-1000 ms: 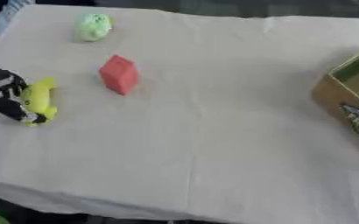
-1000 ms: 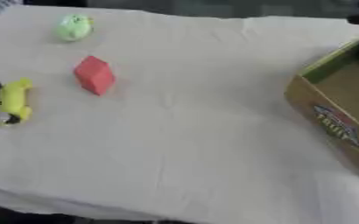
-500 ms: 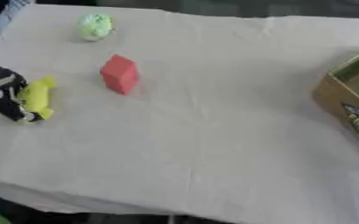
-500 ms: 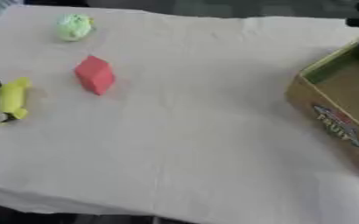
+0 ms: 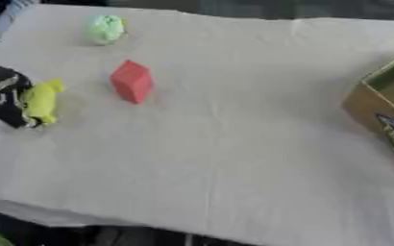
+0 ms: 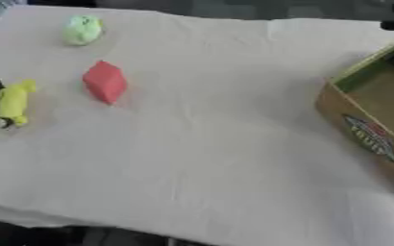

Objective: Pick up the objects with one hand, pass them to the other hand, and then place them into the box on the other side of the table.

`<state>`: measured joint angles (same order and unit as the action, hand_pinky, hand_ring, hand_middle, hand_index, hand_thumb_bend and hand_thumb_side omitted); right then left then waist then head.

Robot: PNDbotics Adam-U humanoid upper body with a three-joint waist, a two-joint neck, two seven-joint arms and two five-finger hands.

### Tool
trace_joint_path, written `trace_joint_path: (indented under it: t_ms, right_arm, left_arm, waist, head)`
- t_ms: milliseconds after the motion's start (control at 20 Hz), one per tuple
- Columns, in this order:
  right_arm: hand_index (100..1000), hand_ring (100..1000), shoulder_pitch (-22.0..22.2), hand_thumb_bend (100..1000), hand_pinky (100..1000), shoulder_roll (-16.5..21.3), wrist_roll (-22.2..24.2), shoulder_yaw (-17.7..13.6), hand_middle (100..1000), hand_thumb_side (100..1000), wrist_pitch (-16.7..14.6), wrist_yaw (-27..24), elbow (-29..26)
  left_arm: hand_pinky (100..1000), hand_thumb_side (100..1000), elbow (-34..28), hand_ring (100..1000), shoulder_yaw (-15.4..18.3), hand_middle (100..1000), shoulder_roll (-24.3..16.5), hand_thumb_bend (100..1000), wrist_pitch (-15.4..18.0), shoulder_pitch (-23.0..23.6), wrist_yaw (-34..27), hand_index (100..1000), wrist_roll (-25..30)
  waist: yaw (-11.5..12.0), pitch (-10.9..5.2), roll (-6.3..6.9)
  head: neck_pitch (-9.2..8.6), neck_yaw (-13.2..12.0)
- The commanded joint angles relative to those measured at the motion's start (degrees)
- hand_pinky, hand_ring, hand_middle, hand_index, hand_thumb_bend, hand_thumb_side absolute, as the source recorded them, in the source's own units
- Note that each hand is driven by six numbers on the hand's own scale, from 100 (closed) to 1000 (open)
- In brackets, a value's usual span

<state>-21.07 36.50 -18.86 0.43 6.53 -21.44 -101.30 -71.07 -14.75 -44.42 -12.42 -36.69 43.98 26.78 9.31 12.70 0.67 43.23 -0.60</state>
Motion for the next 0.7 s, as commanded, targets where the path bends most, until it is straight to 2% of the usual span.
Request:
trace_joint_path:
  t_ms: [50,350,400,450,600,650,700]
  right_arm:
    - [895,754,-0.3,235,1000,1.4,0.0,-0.6,770,706,-0.2,0.4,-1.2]
    - [895,755,-0.2,235,1000,1.6,0.0,-0.7,770,704,-0.3,0.5,-1.4]
    - [895,755,-0.3,263,1000,1.7,0.1,-0.7,770,718,-0.3,0.5,-1.6]
    - [895,755,-0.3,233,1000,1.8,0.1,-0.7,771,701,-0.4,0.6,-1.7]
    - [895,757,-0.6,231,998,2.3,0.4,-0.7,772,695,-0.5,1.0,-2.3]
    - [895,758,-0.8,289,995,2.6,0.6,-0.6,772,702,-0.5,1.6,-2.7]
    - [895,758,-1.0,235,995,2.9,0.9,-0.6,772,685,-0.5,2.4,-3.1]
  left_arm:
    - [488,100,-4.1,492,2.5,477,-2.9,380,-1.6,-0.3,-0.4,582,-3.6]
    - [446,100,-10.1,462,5.0,446,-3.1,318,-3.9,0.8,-4.6,546,-9.8]
    - [442,100,-11.0,459,5.2,444,-3.1,315,-4.1,1.1,-5.7,546,-10.6]
    - [439,100,-11.9,455,5.3,437,-2.9,282,-4.4,1.3,-7.1,539,-11.4]
    - [434,100,-14.4,447,5.4,431,-1.6,237,-4.7,2.0,-12.3,533,-14.3]
    - [427,109,-15.1,442,5.4,426,-0.7,209,-4.7,2.2,-14.4,528,-15.3]
    - [426,113,-15.7,442,5.3,425,0.0,202,-4.6,2.4,-16.5,527,-16.4]
  waist:
    - [0.1,-0.96,0.05]
    - [0.3,-0.95,-0.14]
    - [0.3,-0.96,-0.16]
    - [0.3,-0.96,-0.20]
    - [0.3,-0.97,-0.35]
    - [0.3,-0.96,-0.43]
    - [0.3,-0.95,-0.51]
  head:
    - [0.07,0.0]
    - [0.13,0.4]
    - [0.21,0.5]
    - [0.23,0.6]
    - [0.23,0.8]
    - [0.17,0.9]
    - [0.10,0.9]
